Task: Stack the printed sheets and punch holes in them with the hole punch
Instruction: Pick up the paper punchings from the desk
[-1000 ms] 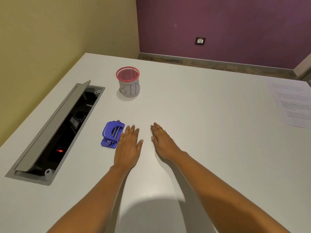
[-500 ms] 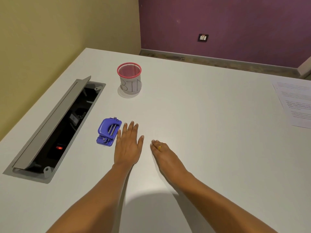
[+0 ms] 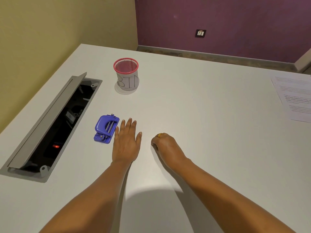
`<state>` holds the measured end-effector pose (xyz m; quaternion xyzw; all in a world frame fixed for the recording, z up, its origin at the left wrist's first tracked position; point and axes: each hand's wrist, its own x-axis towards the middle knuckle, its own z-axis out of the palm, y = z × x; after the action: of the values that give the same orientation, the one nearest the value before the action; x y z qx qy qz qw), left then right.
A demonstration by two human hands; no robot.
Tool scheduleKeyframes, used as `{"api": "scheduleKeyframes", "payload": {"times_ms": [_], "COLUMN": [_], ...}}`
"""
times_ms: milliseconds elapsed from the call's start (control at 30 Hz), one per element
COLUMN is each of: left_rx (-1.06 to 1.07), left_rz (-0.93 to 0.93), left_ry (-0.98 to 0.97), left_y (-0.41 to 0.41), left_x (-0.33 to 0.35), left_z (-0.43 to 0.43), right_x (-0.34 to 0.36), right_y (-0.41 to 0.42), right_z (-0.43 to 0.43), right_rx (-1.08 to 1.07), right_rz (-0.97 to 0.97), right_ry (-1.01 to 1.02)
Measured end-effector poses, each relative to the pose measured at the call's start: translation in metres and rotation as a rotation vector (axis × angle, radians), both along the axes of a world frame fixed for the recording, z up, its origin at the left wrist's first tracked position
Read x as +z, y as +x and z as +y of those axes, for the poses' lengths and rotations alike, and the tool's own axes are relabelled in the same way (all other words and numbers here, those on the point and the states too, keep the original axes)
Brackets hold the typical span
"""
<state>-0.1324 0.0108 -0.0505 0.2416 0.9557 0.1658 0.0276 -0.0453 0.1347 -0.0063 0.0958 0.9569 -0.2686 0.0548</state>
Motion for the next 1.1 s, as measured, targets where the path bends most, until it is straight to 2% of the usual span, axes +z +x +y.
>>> {"api": "scheduleKeyframes", "payload": {"times_ms": [67, 133, 300, 433, 533, 700, 800, 933, 1033, 1100], "left_rx": [0.002, 0.005, 0.014, 0.054, 0.073, 0.080, 0.081, 0.082, 0.083, 0.082], "left_rz": [0.002, 0.003, 0.011, -0.009, -0.026, -0.009, -0.011, -0.018, -0.009, -0.005], "left_ry": [0.002, 0.009, 0.024, 0.065, 0.084, 0.068, 0.063, 0.063, 0.059, 0.046], "left_y": [0.000, 0.000, 0.001, 0.000, 0.000, 0.000, 0.000, 0.000, 0.001, 0.002], "left_x": [0.000, 0.000, 0.001, 0.001, 0.001, 0.001, 0.001, 0.002, 0.003, 0.003], "left_z": [0.000, 0.000, 0.000, 0.000, 0.001, 0.000, 0.000, 0.001, 0.001, 0.001], "right_x": [0.001, 0.000, 0.008, 0.015, 0.023, 0.039, 0.045, 0.040, 0.038, 0.046], "right_y": [-0.003, -0.007, -0.020, -0.030, -0.047, -0.083, -0.097, -0.087, -0.087, -0.102], "right_z": [0.001, 0.001, 0.022, 0.042, 0.046, 0.051, 0.051, 0.046, 0.046, 0.045], "right_rx": [0.039, -0.047, -0.592, -0.765, -0.769, -0.700, -0.652, -0.697, -0.760, -0.722], "right_rz": [0.035, 0.100, 0.003, -0.059, -0.049, 0.000, -0.046, -0.200, -0.175, -0.118], "right_ry": [0.077, -0.008, -0.516, -0.782, -0.878, -0.844, -0.851, -1.098, -1.300, -1.290]}}
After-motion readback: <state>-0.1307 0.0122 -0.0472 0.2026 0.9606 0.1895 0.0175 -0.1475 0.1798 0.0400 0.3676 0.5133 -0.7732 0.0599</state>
